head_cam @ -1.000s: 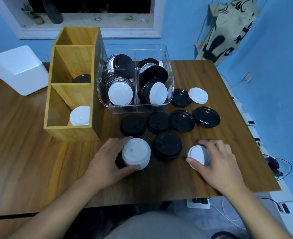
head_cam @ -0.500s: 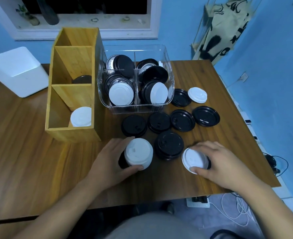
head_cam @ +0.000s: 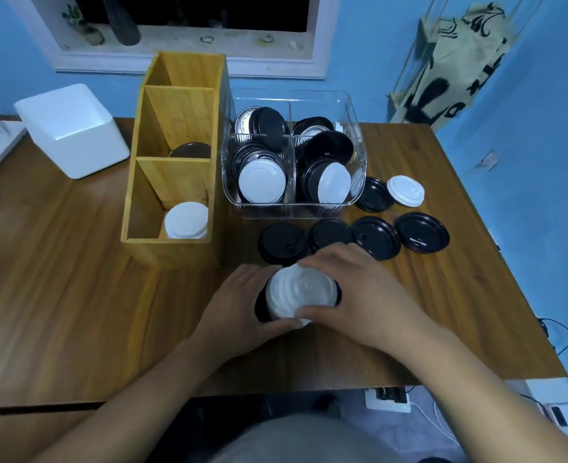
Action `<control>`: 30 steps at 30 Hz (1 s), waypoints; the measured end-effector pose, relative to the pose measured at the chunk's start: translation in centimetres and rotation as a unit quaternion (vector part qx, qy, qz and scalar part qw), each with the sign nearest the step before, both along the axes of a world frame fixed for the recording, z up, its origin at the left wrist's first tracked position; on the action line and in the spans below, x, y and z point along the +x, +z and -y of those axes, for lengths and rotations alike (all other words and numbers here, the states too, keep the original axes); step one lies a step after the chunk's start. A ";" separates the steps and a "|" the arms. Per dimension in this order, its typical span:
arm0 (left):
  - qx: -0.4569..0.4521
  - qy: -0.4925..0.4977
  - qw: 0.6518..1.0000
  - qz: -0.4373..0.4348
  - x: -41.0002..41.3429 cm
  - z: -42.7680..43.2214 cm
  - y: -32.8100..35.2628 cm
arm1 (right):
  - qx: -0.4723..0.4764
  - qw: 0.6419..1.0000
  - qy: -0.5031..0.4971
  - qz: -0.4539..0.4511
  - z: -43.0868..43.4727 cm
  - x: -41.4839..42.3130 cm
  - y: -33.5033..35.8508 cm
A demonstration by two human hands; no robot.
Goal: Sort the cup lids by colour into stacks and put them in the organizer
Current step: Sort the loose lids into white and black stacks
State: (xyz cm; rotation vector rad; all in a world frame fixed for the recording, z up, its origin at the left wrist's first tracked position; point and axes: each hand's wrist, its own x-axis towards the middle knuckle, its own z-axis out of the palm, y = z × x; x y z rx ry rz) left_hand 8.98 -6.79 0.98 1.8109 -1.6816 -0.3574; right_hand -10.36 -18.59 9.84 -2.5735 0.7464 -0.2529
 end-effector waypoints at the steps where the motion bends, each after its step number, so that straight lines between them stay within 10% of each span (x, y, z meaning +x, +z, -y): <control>1: 0.001 -0.001 1.000 -0.008 0.0 0.0 0.0 | -0.007 1.000 0.000 -0.012 0.0 0.8 -0.1; 21: -0.009 -0.011 0.999 -0.035 0.0 -0.1 0.6 | -0.034 0.990 0.033 -0.135 -0.1 3.9 -0.4; 30: 0.022 0.027 0.999 -0.026 0.2 0.5 0.3 | -0.025 0.983 -0.146 0.111 9.6 -0.7 -0.2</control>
